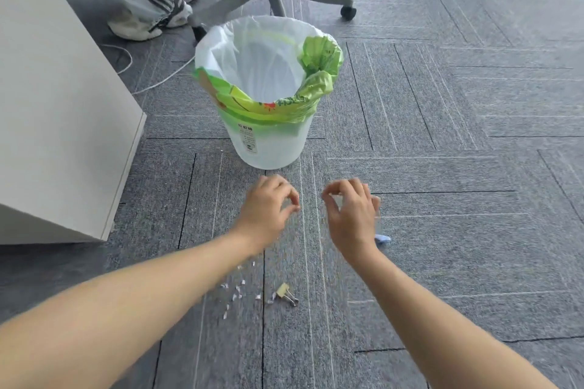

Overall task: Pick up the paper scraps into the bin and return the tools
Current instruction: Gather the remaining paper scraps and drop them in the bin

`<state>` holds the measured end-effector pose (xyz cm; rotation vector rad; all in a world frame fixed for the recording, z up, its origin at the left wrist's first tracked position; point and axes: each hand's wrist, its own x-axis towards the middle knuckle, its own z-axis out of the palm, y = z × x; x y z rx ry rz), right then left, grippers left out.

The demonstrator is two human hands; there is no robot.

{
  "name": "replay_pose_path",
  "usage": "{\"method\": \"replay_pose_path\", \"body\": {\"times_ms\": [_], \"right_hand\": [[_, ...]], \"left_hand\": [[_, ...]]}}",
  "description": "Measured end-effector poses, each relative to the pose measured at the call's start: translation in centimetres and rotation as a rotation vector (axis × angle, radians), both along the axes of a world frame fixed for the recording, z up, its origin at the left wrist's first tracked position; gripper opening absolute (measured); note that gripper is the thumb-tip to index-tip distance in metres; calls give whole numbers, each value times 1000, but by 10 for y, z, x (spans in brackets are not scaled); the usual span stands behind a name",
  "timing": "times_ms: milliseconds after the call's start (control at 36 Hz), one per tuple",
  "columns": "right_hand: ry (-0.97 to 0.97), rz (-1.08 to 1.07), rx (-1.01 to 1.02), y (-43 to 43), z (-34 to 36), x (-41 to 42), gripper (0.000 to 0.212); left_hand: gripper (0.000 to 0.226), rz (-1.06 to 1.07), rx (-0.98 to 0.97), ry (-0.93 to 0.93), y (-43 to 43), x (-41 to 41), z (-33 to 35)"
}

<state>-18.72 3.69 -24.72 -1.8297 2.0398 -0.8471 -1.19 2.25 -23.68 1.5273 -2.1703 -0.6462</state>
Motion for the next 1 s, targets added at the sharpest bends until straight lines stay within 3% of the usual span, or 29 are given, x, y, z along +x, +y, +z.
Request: {"method": "replay_pose_path", "body": {"times_ms": [111,167,361,444,556,639,722,861,1000], "right_hand": [[-59,-6,-236,-71,74,22,4],[-66,8,-294,-105,109,33,4],[65,25,-185,-190,171,42,1],[123,30,-128,-200,174,46,9],[238,101,-5,-203,172,57,4],[434,230,153,-200,169,65,28],[449,270,209,-196,171,69,48],[393,254,134,-188,173,64,42],[204,249,-75,-157,158,61,20]], "left_hand": [[8,116,-377,169,-61,2,84],[10,174,-447,167,-92,2,119],[3,405,-245,17,-165,23,158],[8,448,-155,-42,-171,36,153],[13,419,-85,-168,-172,44,153],[21,356,38,-302,-171,47,155],[25,316,84,-369,-170,49,158],[21,254,86,-253,-162,59,162],[13,194,-117,-17,-125,74,157]]}}
